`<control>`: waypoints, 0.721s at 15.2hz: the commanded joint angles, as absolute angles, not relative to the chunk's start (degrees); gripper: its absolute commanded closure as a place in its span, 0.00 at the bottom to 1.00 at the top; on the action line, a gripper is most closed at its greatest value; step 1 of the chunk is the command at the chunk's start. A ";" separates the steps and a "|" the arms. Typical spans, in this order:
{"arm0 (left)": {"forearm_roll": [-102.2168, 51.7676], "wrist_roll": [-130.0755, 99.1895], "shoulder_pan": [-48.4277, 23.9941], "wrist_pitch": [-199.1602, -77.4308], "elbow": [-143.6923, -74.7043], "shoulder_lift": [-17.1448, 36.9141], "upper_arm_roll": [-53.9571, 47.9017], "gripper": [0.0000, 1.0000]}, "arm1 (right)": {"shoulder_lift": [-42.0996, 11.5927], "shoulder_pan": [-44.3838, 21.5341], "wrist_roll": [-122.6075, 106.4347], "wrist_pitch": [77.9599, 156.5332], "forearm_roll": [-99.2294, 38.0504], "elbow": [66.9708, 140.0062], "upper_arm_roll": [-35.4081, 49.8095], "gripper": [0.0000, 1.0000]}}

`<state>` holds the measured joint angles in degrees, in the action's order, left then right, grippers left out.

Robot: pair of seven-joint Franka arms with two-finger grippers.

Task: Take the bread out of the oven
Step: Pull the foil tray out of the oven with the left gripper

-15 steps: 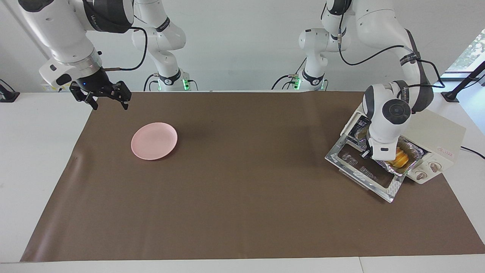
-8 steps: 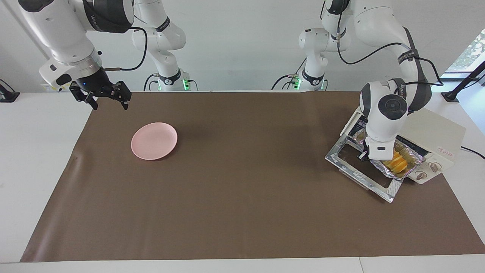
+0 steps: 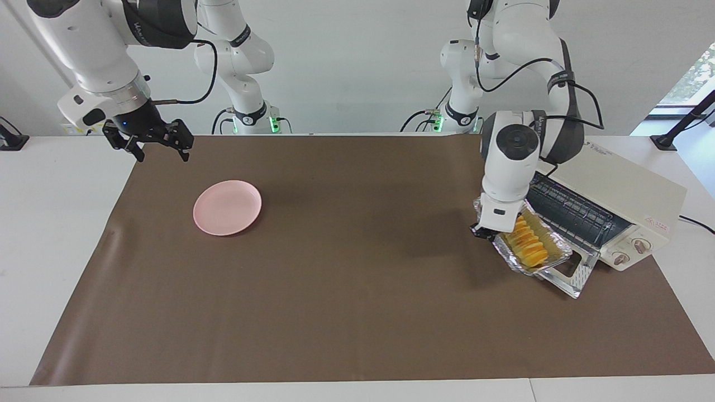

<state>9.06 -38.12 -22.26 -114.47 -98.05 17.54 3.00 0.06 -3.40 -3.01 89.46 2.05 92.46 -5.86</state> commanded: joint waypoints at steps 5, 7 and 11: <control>2.37 -39.64 -30.50 -112.33 -90.72 19.94 3.87 1.00 | 0.79 -2.99 -4.66 88.68 0.97 92.90 -5.89 0.00; 2.37 -37.46 -31.98 -114.59 -90.97 20.39 2.99 1.00 | 0.79 -2.99 -4.66 88.68 0.97 92.90 -5.89 0.00; 3.52 -34.28 -39.01 -118.47 -92.64 19.95 2.99 1.00 | 0.79 -2.99 -4.66 88.68 0.97 92.99 -5.89 0.00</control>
<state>3.30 -36.00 -35.59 -117.04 -92.91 19.57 2.15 0.06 -3.40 -3.01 89.46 2.05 92.46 -5.86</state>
